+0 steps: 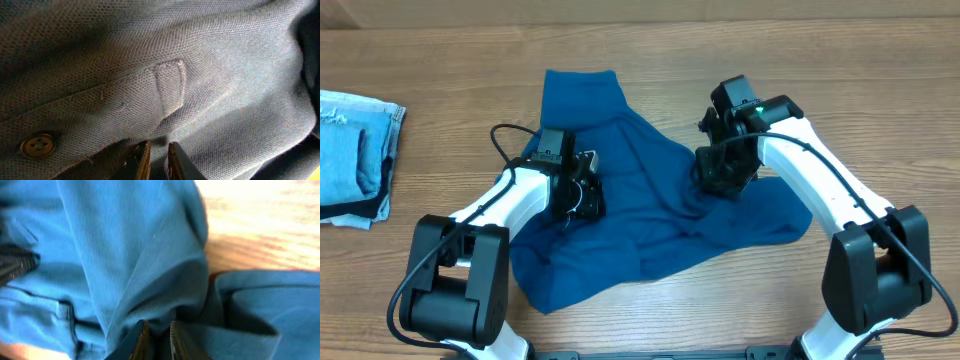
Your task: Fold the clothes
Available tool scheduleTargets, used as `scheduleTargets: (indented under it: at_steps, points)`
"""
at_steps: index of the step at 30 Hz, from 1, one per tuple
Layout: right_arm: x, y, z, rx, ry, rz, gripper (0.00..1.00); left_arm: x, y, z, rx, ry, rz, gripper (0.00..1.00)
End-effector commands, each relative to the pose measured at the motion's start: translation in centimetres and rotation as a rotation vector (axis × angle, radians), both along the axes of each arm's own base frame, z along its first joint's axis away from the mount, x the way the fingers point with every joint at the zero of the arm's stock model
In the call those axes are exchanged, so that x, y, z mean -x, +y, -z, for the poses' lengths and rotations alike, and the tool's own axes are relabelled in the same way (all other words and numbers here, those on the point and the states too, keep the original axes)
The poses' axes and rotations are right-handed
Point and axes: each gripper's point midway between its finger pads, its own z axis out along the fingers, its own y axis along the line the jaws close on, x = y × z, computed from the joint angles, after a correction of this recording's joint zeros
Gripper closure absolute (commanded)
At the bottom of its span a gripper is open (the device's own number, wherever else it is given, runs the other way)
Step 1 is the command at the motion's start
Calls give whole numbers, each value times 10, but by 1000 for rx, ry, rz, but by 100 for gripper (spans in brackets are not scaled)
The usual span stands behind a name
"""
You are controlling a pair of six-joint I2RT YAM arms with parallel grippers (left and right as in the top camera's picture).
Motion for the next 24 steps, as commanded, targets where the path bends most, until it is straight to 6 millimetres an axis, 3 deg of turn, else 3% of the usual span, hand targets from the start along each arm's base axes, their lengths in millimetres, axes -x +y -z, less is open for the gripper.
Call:
scheduleTargets:
  at_steps: [1, 4, 8, 10, 11, 13, 16, 19, 22, 24]
  points:
    - [-25, -16, 0, 5, -74, 62, 78, -8, -1, -5, -1, -26, 12, 83]
    - [-58, -23, -8, -102, -163, 106, 58, -8, -1, -5, 0, -25, 12, 83]
    - [-73, -15, -3, -198, -188, 70, 40, -8, -1, -5, -1, -26, 12, 83]
    - [-72, -8, 10, -193, -176, 21, 33, -8, -1, -5, -4, -30, 19, 83]
    - [-71, -4, 25, -181, -162, -17, 26, -8, -1, -5, -4, -30, 18, 83]
    - [-72, -5, 50, -150, -127, -19, 21, -10, -1, -5, -2, -37, 18, 82]
    - [-69, -5, 80, -147, -73, -29, 22, -11, -2, -5, 0, -43, 18, 82]
    - [-63, 4, 92, -189, -45, -83, 29, -11, -2, -6, 2, -43, 18, 82]
    - [-62, 6, 92, -194, -43, -85, 54, -11, -2, -6, 2, -43, 18, 82]
    - [-66, 3, 90, -196, -52, -77, 79, -11, -2, -6, 2, -43, 18, 82]
